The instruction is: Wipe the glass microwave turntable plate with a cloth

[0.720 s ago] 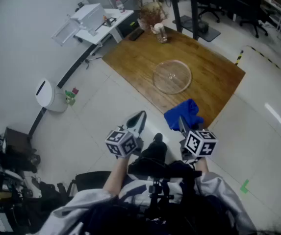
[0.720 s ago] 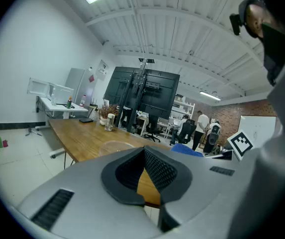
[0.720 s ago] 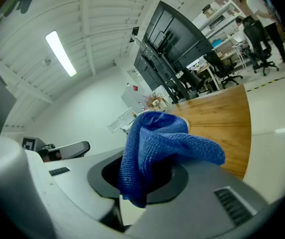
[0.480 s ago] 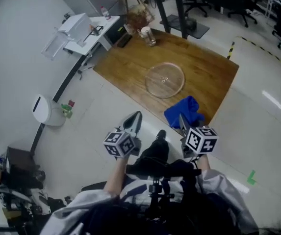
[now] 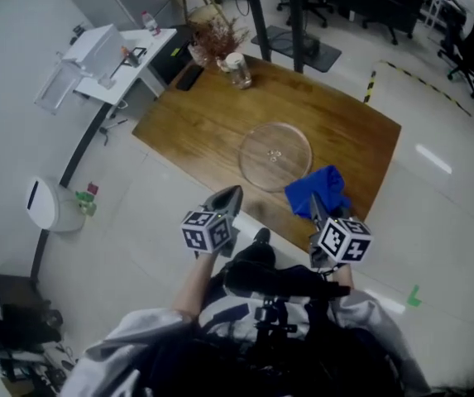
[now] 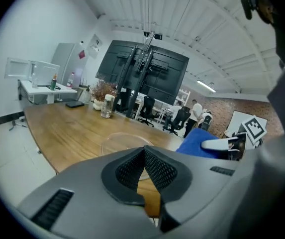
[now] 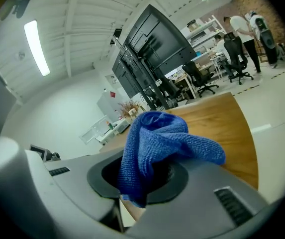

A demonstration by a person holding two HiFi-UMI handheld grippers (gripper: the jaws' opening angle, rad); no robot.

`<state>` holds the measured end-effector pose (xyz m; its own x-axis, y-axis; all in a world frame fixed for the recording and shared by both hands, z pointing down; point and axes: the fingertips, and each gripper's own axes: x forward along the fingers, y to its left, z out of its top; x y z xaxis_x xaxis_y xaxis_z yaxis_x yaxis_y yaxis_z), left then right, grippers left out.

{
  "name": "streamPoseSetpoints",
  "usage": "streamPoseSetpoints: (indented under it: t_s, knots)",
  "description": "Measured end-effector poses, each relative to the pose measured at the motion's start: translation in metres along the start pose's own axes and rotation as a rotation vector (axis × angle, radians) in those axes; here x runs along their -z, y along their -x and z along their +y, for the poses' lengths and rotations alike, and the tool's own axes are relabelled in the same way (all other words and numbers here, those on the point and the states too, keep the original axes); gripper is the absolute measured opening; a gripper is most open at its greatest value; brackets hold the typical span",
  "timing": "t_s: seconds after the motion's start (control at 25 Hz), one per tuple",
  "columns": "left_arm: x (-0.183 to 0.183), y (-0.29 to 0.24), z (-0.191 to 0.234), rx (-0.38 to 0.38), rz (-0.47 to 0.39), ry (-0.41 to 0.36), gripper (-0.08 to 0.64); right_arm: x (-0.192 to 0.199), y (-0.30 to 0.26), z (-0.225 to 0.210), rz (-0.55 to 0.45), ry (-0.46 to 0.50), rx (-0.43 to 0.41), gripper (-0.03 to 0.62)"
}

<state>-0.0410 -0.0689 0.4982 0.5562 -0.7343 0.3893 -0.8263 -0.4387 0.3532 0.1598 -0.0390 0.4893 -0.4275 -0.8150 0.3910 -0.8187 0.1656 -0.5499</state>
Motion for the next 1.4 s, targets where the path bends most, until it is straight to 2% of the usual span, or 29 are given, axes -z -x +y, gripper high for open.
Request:
streamPoseSetpoints:
  t_s: [0.24, 0.36, 0.52, 0.64, 0.8, 1.04, 1.16, 1.2, 1.24, 1.4]
  knots:
    - [-0.007, -0.045, 0.069, 0.057, 0.109, 0.010, 0.000, 0.004, -0.065, 0.021, 0.011, -0.035, 0.055, 0.075]
    - [-0.004, -0.068, 0.088, 0.113, 0.171, 0.011, 0.031, 0.010, -0.081, 0.021, 0.023, -0.058, 0.118, 0.075]
    - [0.013, -0.094, 0.110, 0.169, 0.284, 0.004, 0.078, 0.004, -0.094, 0.017, -0.009, -0.096, 0.203, 0.075]
    - [0.025, -0.107, 0.126, 0.185, 0.344, 0.007, 0.080, 0.000, -0.099, 0.018, -0.033, -0.125, 0.247, 0.075]
    - [0.041, -0.115, 0.140, 0.195, 0.409, 0.039, 0.080, 0.009, -0.108, 0.022, -0.007, -0.132, 0.270, 0.075]
    - [0.046, -0.135, 0.137, 0.220, 0.435, 0.071, 0.080, 0.003, -0.122, 0.025, 0.037, -0.093, 0.293, 0.075]
    - [0.046, -0.142, 0.144, 0.167, 0.448, 0.082, 0.068, 0.005, -0.124, 0.027, 0.064, -0.083, 0.294, 0.075]
    - [0.046, -0.142, 0.146, 0.147, 0.452, 0.083, 0.030, 0.005, -0.126, 0.026, 0.075, -0.071, 0.298, 0.075]
    - [0.047, -0.143, 0.148, 0.134, 0.455, 0.080, 0.000, 0.006, -0.128, 0.024, 0.087, -0.054, 0.299, 0.075]
    - [0.050, -0.143, 0.143, 0.140, 0.464, 0.064, -0.003, 0.002, -0.154, 0.020, 0.147, 0.065, 0.291, 0.075]
